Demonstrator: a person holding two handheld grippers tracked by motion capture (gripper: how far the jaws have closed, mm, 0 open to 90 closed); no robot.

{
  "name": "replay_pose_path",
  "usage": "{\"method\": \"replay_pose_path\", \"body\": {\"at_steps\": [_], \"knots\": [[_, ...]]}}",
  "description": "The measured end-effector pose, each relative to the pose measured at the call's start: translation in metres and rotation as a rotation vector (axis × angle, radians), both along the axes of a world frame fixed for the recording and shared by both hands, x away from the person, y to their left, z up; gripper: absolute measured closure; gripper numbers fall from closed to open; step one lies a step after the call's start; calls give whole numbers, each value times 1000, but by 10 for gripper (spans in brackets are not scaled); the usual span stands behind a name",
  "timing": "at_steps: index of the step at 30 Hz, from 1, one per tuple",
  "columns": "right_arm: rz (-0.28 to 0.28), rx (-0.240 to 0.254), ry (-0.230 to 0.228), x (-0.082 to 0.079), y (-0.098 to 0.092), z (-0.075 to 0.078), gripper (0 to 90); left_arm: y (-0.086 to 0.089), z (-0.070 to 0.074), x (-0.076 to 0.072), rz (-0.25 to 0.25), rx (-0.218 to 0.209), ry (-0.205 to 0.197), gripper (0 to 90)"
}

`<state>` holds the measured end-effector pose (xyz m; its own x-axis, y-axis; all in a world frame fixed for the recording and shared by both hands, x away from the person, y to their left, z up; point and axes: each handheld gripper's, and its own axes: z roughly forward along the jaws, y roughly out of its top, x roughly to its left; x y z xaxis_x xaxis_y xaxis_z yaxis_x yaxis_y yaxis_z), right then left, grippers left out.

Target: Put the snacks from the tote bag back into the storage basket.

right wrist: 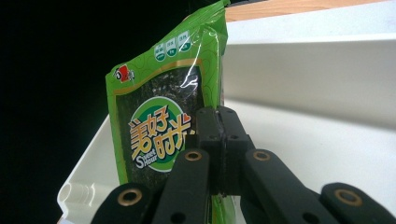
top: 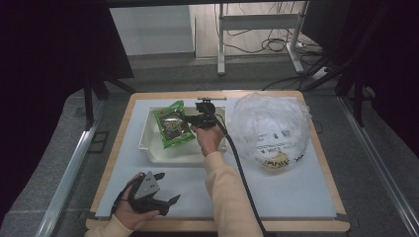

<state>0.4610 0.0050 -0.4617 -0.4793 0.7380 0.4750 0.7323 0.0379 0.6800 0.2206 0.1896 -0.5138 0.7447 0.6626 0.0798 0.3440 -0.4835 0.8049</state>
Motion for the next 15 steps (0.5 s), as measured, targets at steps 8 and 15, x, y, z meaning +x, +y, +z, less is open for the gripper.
{"method": "replay_pose_path", "body": {"at_steps": [8,15], "knots": [[-20,1,18,2,9,-9,900,0,0,0,-4,4,-3,125],[-37,-6,29,3,19,-20,900,0,1,0,-5,0,-5,125]]}}
